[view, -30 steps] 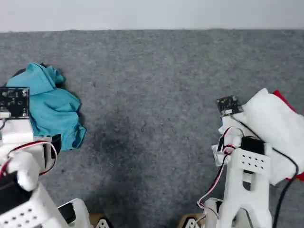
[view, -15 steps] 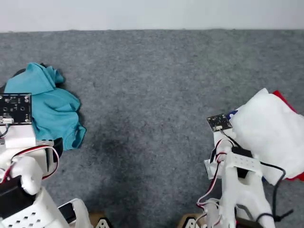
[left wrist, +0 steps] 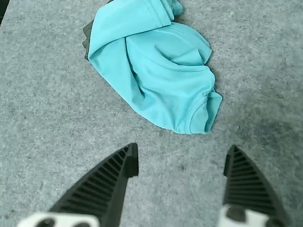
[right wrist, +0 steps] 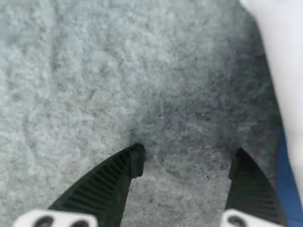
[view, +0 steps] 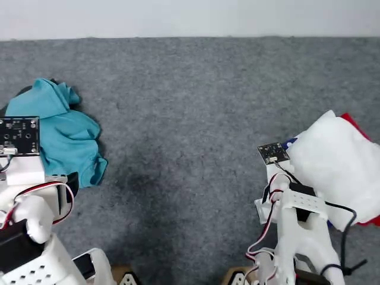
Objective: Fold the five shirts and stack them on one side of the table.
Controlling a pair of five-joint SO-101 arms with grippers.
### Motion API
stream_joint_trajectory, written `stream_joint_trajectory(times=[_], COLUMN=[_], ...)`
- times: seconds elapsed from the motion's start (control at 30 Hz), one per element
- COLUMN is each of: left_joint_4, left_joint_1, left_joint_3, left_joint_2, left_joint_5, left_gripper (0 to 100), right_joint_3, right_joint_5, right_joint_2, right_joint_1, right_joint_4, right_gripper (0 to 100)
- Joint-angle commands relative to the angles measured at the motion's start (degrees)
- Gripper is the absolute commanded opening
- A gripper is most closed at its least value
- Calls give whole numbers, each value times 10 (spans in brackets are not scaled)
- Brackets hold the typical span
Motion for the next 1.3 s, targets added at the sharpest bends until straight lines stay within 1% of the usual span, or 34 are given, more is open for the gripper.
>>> stream_joint_trajectory(times=[0.0, 1.03, 1.27], left_joint_4=[-8, 7, 4], left_joint_1=[-4, -4, -4], left_joint_3=[0, 0, 0], left_joint_2=[-3, -6, -6], left_joint_5=[4, 4, 4], left_gripper=[291, 291, 291], right_joint_3=[11, 10, 11], right_joint_5=[5, 6, 6], right_joint_2=[16, 15, 16], right_joint_1=[-1, -3, -74], right_joint_4=[-6, -6, 5], right_gripper=[303, 303, 304])
